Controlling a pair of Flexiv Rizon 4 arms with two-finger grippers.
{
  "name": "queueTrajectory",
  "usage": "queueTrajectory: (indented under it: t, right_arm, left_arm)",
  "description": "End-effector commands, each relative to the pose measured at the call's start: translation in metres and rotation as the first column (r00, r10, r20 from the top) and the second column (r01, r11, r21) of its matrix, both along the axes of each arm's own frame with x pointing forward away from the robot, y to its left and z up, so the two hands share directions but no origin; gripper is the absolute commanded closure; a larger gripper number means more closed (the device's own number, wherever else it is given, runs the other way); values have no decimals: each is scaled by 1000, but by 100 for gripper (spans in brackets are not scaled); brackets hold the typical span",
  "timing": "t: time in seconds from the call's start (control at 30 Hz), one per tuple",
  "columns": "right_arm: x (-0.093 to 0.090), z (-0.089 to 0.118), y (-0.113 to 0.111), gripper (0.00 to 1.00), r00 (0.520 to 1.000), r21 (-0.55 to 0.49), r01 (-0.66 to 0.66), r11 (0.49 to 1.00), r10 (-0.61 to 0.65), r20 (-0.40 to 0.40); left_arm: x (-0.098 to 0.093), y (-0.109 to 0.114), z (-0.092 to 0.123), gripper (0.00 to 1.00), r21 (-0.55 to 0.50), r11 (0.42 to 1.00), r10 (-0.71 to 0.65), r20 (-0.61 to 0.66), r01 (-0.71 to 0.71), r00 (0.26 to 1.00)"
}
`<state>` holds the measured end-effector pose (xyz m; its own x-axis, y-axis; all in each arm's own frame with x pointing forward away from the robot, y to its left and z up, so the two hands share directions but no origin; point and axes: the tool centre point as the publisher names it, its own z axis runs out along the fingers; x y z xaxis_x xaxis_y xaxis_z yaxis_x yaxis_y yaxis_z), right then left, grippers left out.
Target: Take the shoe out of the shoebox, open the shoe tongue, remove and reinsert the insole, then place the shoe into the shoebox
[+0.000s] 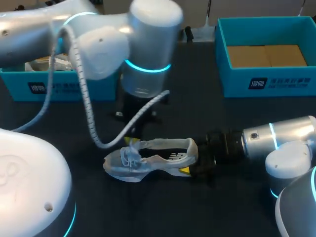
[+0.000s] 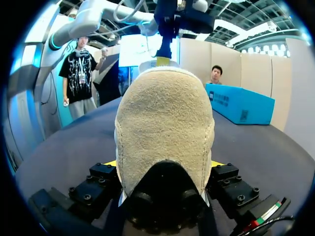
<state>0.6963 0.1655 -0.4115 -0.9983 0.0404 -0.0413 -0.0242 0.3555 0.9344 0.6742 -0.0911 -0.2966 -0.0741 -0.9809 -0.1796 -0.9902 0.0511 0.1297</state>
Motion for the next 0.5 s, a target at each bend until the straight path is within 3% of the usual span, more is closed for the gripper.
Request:
queueTrajectory:
  t: [0.03,0.37,0.5]
  right_arm:
    - [0,1,0,100,1000,-5,0,1000,0,0]
    - [0,1,0,100,1000,-5,0,1000,0,0]
    - [0,1,0,100,1000,-5,0,1000,0,0]
  left_arm:
    - [0,39,-9,100,-437,898,51,-15,-53,999]
    - [10,59,-48,100,-567,823,35,-28,-45,999]
    - [12,60,-59,100,-571,820,26,-29,-38,999]
